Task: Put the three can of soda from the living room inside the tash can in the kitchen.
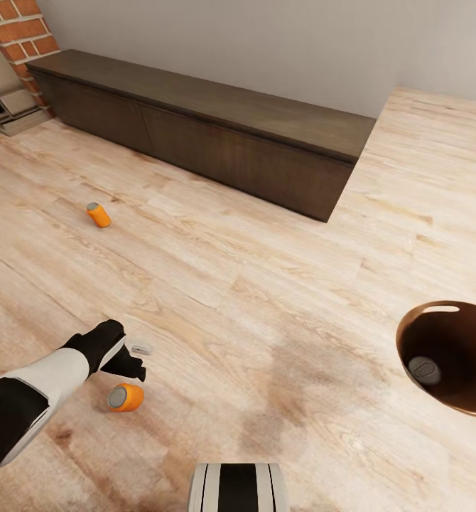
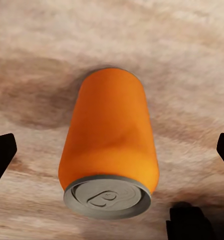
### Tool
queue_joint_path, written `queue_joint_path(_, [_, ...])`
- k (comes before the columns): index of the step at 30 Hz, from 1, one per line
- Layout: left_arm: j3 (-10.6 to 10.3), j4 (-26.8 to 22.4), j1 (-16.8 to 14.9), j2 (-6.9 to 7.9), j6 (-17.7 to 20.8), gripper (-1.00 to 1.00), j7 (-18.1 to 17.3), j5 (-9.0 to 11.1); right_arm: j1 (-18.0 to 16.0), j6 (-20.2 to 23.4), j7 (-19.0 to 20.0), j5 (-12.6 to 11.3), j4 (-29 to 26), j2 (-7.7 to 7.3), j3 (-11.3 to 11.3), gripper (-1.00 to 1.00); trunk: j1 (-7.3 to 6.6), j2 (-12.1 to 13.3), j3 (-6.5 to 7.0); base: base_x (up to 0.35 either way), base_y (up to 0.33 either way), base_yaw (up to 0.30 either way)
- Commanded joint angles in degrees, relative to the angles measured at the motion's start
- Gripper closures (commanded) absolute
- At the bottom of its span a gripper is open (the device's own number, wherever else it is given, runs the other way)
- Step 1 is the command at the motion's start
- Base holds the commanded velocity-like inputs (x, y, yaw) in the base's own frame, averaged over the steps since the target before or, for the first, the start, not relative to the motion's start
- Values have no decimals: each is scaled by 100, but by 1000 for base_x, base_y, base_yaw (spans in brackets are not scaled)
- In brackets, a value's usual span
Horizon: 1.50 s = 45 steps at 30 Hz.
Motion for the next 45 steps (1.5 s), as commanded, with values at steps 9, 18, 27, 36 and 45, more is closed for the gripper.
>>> queue_joint_path(9, [-1,10,29,0,-5,-100,8,-5,-23,25,38,-24,1,-10,2,100,0,0,0,0,0,0])
queue_joint_path(18, [1,-12,218,-25,-227,-100,24,-9,-12,25,39,14,8,-13,5,100,0,0,0,-59,0,0])
queue_joint_path(27, [6,-18,228,-51,-285,-100,79,-3,-4,25,39,25,21,-12,13,100,0,0,0,-67,0,0])
queue_joint_path(36, [7,-19,229,-52,-287,-100,80,0,-1,25,39,32,37,-13,19,100,0,0,0,-3,0,0])
queue_joint_path(45, [7,-20,229,-52,-283,-100,80,0,-2,25,39,35,43,-13,20,100,0,0,0,0,0,0])
